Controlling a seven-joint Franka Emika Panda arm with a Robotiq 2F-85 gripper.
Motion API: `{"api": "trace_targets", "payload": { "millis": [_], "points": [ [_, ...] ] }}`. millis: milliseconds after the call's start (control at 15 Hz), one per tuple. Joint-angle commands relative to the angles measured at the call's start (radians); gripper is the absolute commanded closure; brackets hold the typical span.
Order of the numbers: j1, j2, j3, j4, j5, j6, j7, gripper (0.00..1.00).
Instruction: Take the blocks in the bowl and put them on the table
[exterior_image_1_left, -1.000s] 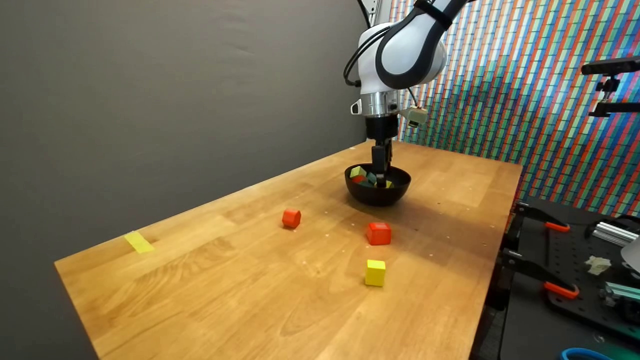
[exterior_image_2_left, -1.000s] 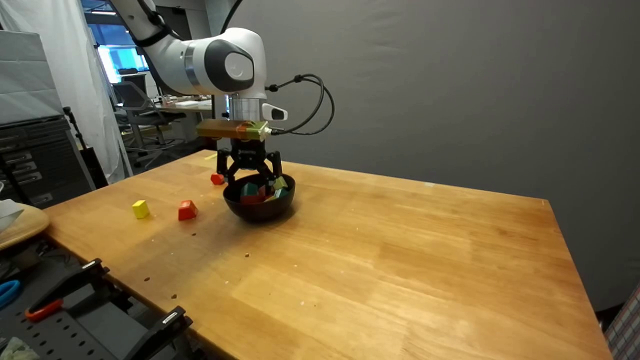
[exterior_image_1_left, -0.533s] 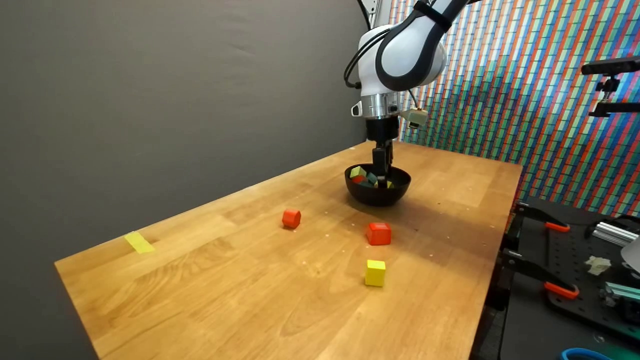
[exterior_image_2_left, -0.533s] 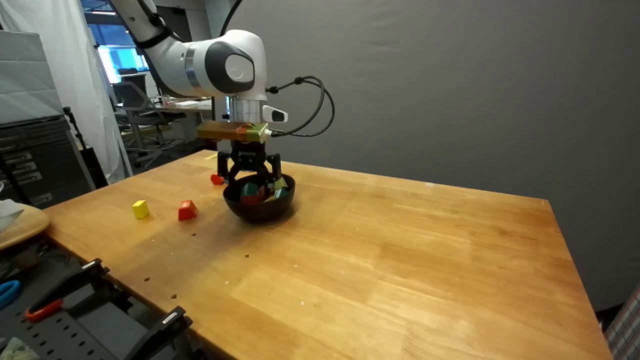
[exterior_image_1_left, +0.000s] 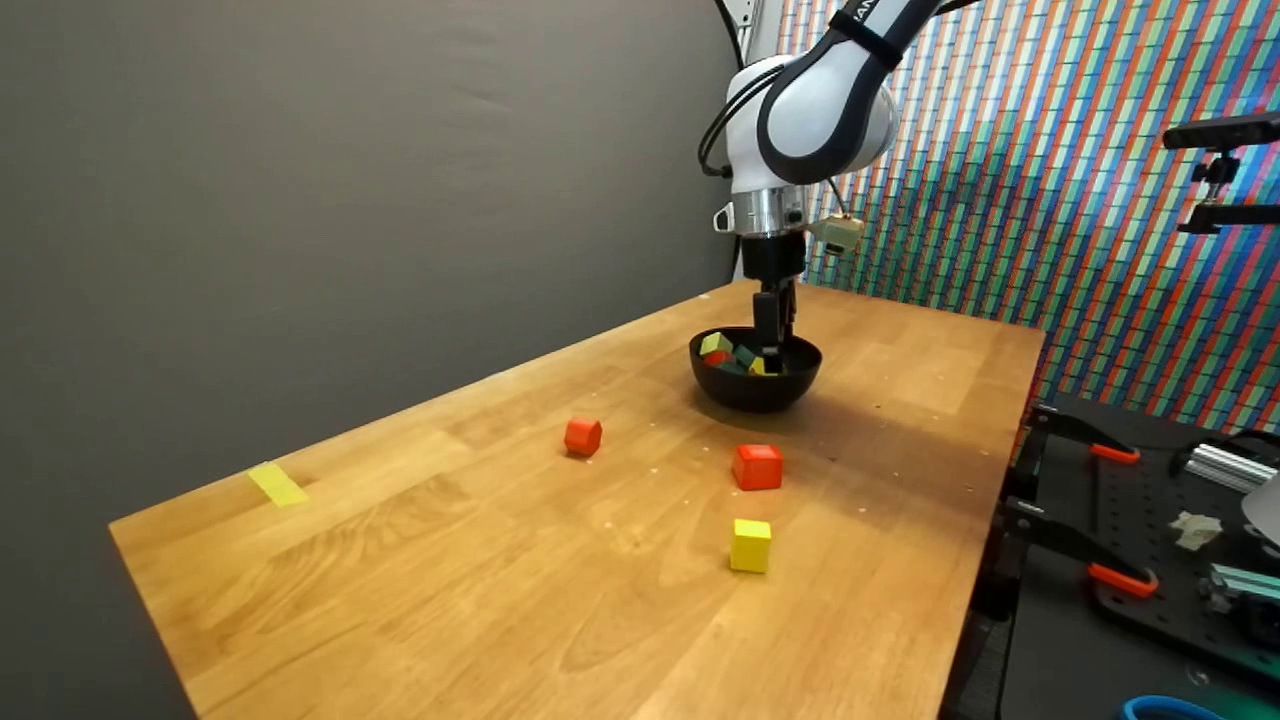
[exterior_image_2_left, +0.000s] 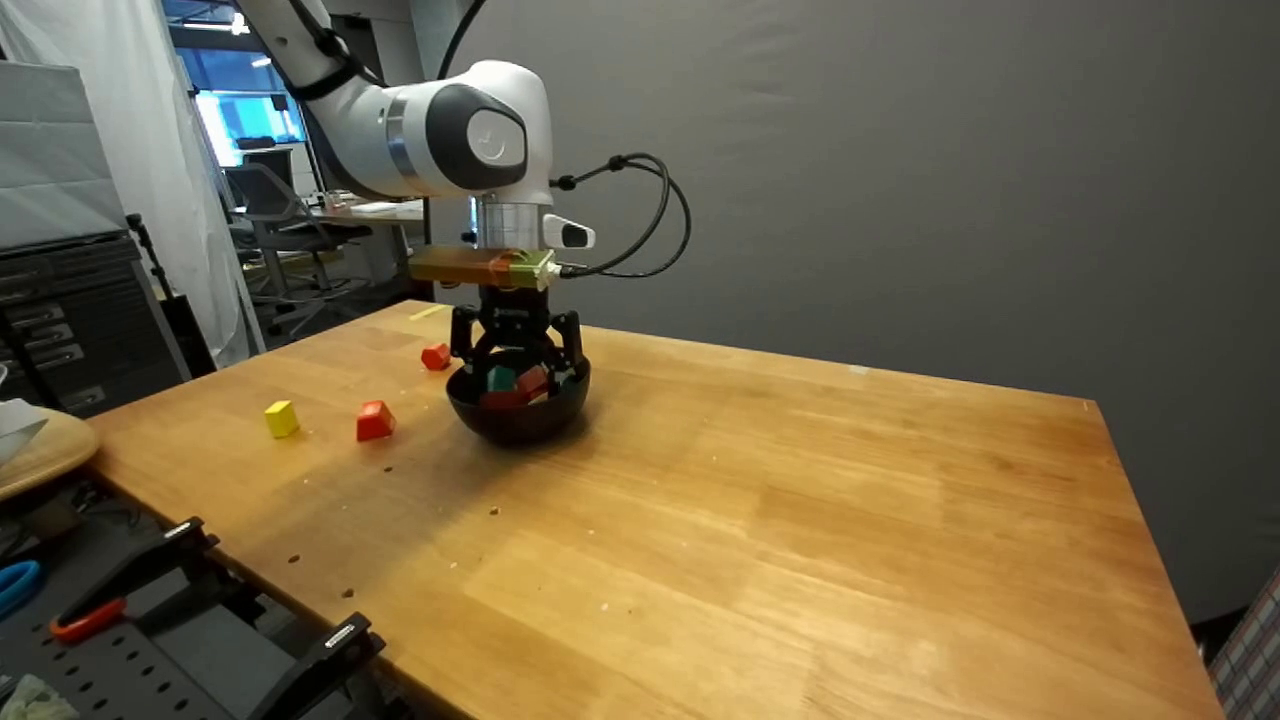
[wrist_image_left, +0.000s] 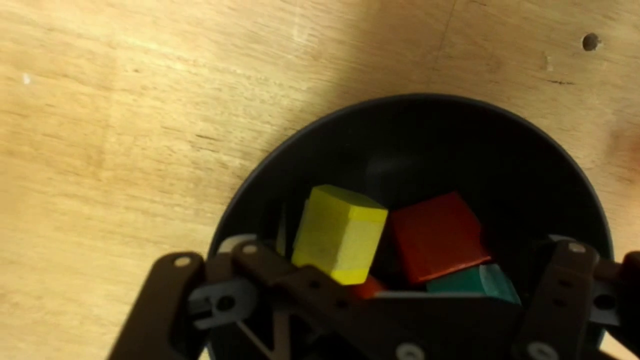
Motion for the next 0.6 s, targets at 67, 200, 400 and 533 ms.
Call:
{"api": "trace_targets", "payload": {
  "millis": [67,200,400,533],
  "points": [
    [-0.028,0.062,0.011,0.068,0.007,-0.021,-0.047,0.00],
    [-0.030,0.097,0.025,0.103,0.012,-0.023,-0.069,0.00],
    [-0.025,0.141,0.040,0.154,0.007,-0.044,-0.093,0.00],
    [-0.021,0.147,0.045,0.167,0.002,-0.068,-0.100,0.26]
  ]
}}
